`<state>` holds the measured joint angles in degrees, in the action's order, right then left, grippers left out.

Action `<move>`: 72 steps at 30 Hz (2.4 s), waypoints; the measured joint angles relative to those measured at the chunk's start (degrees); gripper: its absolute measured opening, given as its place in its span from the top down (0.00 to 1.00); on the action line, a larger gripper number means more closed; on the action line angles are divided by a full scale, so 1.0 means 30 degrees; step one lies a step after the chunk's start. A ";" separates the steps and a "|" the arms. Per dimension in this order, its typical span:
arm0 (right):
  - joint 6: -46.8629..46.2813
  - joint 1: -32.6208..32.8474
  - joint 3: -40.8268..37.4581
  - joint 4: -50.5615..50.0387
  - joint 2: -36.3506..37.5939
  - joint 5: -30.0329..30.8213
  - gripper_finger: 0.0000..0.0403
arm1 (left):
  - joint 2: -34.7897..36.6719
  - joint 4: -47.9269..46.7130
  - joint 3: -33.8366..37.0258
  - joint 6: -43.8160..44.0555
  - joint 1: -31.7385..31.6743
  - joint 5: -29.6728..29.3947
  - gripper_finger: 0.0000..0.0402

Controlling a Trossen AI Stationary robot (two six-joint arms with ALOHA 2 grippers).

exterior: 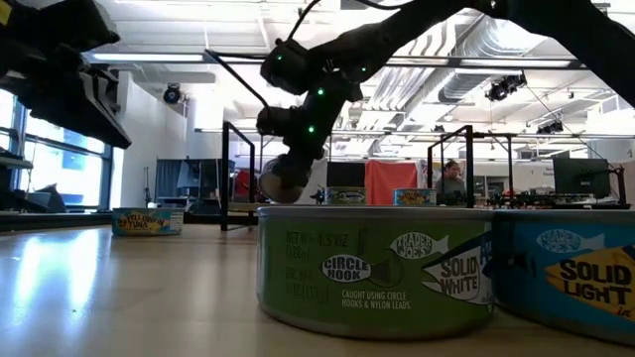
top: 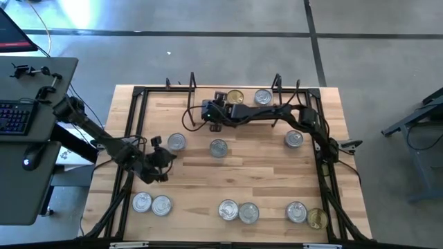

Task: Stack canned seafood by type on shelf
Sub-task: Put the top left blue tuna can on the shelf

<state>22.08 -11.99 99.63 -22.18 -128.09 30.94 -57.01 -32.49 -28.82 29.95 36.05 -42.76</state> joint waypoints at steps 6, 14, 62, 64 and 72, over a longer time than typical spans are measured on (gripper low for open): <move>-0.0411 0.0003 0.0007 -0.0113 0.0037 -0.1864 0.56 | -0.0097 0.0834 0.0000 0.0587 0.0060 -0.0295 1.00; -0.1186 0.0050 0.0052 -0.0334 0.0011 -0.2481 0.46 | -0.0117 0.0946 0.0000 0.0662 0.0052 -0.0366 1.00; -0.1586 -0.1422 0.1399 -0.1511 0.1472 -0.7573 0.94 | -0.0117 0.0989 0.0000 -0.0004 -0.0006 -0.1008 1.00; -0.1242 -0.1513 0.1774 -0.3279 0.1479 -0.8074 0.94 | -0.0117 0.0988 0.0000 -0.0013 -0.0006 -0.1015 1.00; -0.1447 -0.2619 0.0772 -0.2258 0.1402 -1.1182 0.94 | -0.0117 0.1000 0.0000 -0.0048 -0.0006 -0.1024 1.00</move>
<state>17.74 -19.84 101.95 -28.95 -123.89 -2.61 -57.36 -29.49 -28.82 29.80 36.03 -45.83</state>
